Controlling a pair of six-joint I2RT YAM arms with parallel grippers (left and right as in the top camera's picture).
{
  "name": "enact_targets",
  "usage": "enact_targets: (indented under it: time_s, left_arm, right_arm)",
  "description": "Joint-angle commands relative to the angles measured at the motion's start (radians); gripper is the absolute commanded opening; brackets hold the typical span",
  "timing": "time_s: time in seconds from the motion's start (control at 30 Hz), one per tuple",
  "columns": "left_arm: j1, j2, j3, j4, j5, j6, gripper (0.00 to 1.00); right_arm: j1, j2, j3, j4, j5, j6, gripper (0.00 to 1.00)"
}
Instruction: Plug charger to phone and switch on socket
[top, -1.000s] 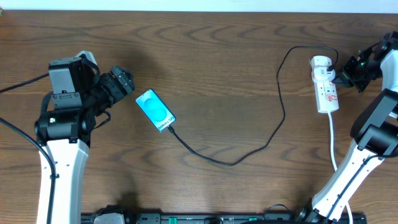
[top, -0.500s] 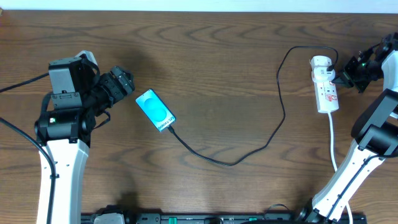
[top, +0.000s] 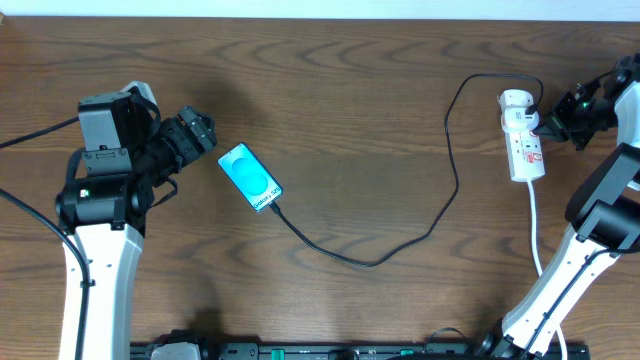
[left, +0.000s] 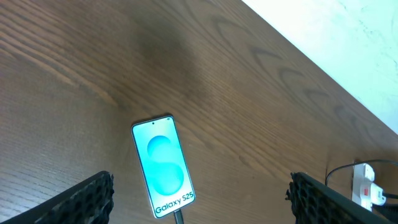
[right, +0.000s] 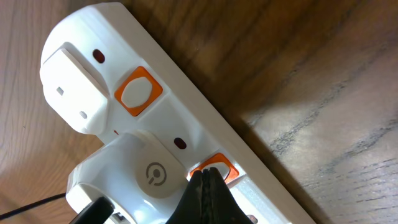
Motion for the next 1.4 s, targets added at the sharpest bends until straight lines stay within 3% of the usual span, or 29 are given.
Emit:
enact_targets:
  time_s: [0.0,1.37]
  left_arm:
    - [0.004,0.003,0.001,-0.003,-0.015,0.01,0.9]
    - [0.004,0.003,0.001,-0.003,-0.015,0.01,0.9]
  right_arm:
    - [0.027,0.0,0.029,0.002,-0.165,0.002,0.01]
    - [0.06,0.0,0.029,0.029,-0.209,0.022,0.01]
